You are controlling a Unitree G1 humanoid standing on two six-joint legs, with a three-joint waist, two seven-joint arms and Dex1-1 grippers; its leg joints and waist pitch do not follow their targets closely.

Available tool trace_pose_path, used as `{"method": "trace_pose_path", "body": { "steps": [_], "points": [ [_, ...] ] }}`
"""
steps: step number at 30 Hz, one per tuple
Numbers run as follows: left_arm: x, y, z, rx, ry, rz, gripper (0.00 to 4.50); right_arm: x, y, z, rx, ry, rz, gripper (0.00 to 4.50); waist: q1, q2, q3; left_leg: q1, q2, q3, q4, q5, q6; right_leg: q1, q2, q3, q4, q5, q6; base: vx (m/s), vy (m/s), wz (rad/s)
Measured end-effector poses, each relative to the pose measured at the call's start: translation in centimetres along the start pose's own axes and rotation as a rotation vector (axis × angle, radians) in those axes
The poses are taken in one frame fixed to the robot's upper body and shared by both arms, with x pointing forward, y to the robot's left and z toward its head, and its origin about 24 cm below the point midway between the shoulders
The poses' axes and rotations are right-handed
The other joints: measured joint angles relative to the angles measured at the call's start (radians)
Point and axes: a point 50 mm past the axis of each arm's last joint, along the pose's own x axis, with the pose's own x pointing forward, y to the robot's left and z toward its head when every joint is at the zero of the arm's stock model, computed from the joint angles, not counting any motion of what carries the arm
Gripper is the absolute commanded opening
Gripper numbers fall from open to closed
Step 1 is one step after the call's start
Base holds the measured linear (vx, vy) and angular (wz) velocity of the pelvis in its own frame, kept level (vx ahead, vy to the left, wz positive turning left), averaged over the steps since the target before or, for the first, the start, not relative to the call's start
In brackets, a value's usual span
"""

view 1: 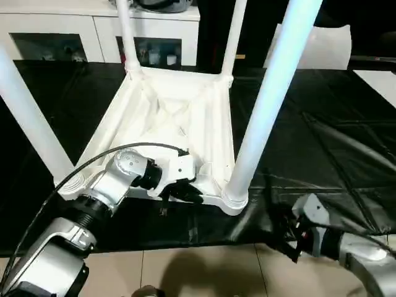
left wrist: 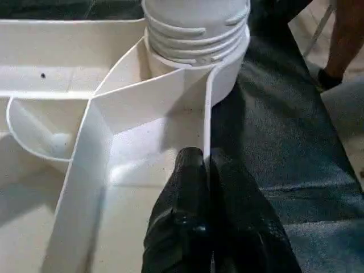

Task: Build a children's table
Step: Rotate table base

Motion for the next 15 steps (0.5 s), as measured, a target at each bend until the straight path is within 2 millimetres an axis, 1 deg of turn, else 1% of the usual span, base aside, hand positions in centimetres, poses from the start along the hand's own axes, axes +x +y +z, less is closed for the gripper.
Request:
{"method": "trace_pose_path", "body": {
  "steps": [4, 7, 9, 10, 11, 13, 14, 15],
  "points": [
    [0.4, 0.2, 0.1, -0.038, -0.014, 0.048, 0.05, 0.6, -0.9, -0.3, 0.006, -0.052, -0.010, 4.50, -0.005, 0.000, 0.000, 0.000, 0.000, 0.001, 0.001, 0.001, 0.002, 0.000, 0.000, 0.000, 0.000, 0.002, -0.003, 0.000, 0.000, 0.00],
    [0.3, 0.6, -0.2, -0.074, -0.033, 0.147, 0.05, 0.8, -1.2, 0.4, 0.063, -0.148, -0.036, 4.50, -0.018, 0.003, 0.001, 0.000, 0.000, 0.003, 0.001, 0.002, 0.004, -0.002, -0.001, 0.000, 0.000, 0.004, -0.006, 0.000, 0.000, 0.00],
    [-0.1, 1.0, -0.6, -0.103, -0.035, 0.217, 0.05, 0.5, -1.2, 2.3, 0.071, -0.226, -0.046, 4.50, -0.031, 0.005, 0.002, 0.001, 0.001, 0.004, 0.001, 0.002, 0.004, -0.003, -0.001, 0.000, 0.000, 0.005, -0.006, 0.000, 0.000, 0.00],
    [-0.3, 1.1, -0.7, -0.117, -0.035, 0.243, 0.05, 0.4, -1.2, 3.5, 0.059, -0.271, -0.048, 4.50, -0.034, 0.006, 0.002, 0.002, 0.002, 0.004, 0.001, 0.002, 0.004, -0.003, -0.001, -0.001, 0.000, 0.005, -0.005, 0.000, 0.000, 0.00],
    [-0.6, 1.3, -1.0, -0.134, -0.033, 0.274, 0.05, 0.2, -1.1, 5.4, 0.036, -0.330, -0.045, 4.50, -0.037, 0.006, 0.002, 0.003, 0.003, 0.004, 0.000, 0.002, 0.004, -0.003, 0.000, -0.001, 0.000, 0.005, -0.005, 0.000, 0.000, 0.00],
    [-1.0, 1.3, -1.3, -0.155, -0.037, 0.303, 0.05, 0.2, -1.0, 7.9, -0.007, -0.399, -0.036, 4.50, -0.035, 0.007, 0.002, 0.003, 0.004, 0.004, -0.001, 0.002, 0.004, -0.003, 0.000, -0.002, 0.000, 0.005, -0.005, 0.000, 0.000, 0.00],
    [-1.2, 1.3, -1.4, -0.159, -0.037, 0.314, 0.05, 0.2, -0.8, 9.1, -0.029, -0.429, -0.028, 4.50, -0.027, 0.007, 0.002, 0.003, 0.005, 0.004, -0.001, 0.002, 0.003, -0.003, 0.001, -0.002, 0.000, 0.005, -0.005, 0.000, 0.000, 0.00],
    [-1.3, 1.2, -1.5, -0.163, -0.038, 0.319, 0.05, 0.2, -0.6, 9.7, -0.041, -0.440, -0.025, 4.50, -0.022, 0.007, 0.002, 0.003, 0.005, 0.004, -0.002, 0.002, 0.003, -0.003, 0.001, -0.003, -0.001, 0.005, -0.005, 0.000, 0.000, 0.00]
  ]
}}
